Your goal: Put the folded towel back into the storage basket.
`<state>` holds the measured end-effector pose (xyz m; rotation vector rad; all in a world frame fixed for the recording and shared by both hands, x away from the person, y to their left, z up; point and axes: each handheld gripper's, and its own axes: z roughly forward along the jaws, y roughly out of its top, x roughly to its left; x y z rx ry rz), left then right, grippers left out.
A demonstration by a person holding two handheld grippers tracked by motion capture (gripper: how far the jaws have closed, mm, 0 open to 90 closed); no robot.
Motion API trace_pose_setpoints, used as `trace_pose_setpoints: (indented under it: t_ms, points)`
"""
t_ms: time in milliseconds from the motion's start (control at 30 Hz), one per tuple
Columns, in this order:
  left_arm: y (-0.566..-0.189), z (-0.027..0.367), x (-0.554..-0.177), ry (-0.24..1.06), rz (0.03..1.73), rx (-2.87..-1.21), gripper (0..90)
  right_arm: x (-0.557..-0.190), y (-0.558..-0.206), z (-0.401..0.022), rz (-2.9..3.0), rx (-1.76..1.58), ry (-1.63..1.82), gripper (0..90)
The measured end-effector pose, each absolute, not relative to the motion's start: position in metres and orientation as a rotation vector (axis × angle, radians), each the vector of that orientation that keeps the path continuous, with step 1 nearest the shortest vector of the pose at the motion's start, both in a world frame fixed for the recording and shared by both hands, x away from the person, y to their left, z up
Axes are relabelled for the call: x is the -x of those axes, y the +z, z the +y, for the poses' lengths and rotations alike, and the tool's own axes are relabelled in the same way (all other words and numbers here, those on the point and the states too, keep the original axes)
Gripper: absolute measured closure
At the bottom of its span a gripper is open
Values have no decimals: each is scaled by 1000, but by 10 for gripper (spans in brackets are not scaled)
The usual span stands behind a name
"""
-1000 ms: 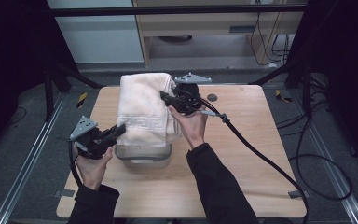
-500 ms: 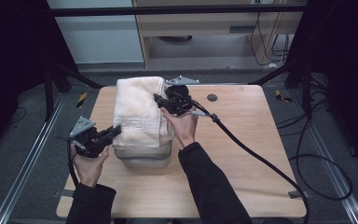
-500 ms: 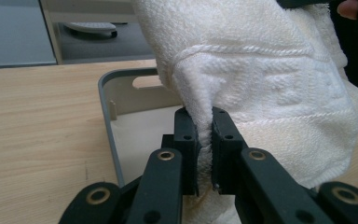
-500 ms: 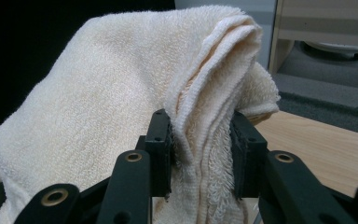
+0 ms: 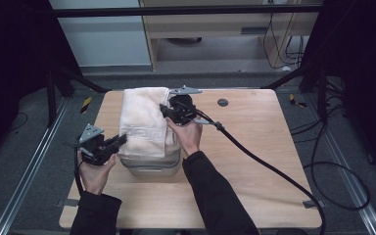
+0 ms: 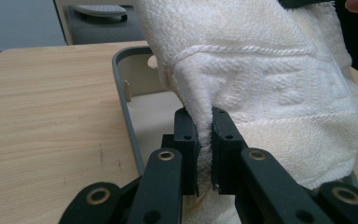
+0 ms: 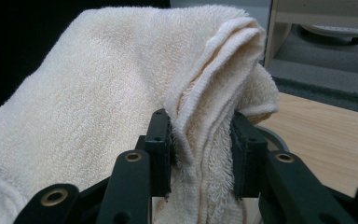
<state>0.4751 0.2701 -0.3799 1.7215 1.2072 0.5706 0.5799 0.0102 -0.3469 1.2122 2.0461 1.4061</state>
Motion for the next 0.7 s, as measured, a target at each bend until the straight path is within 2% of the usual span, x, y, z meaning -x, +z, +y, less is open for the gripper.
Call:
trace_pose_setpoints:
  t_ms: [700]
  points:
    - [-405, 265, -489, 560, 1268, -1812, 826, -593, -385, 17, 2092, -1269, 1319, 646]
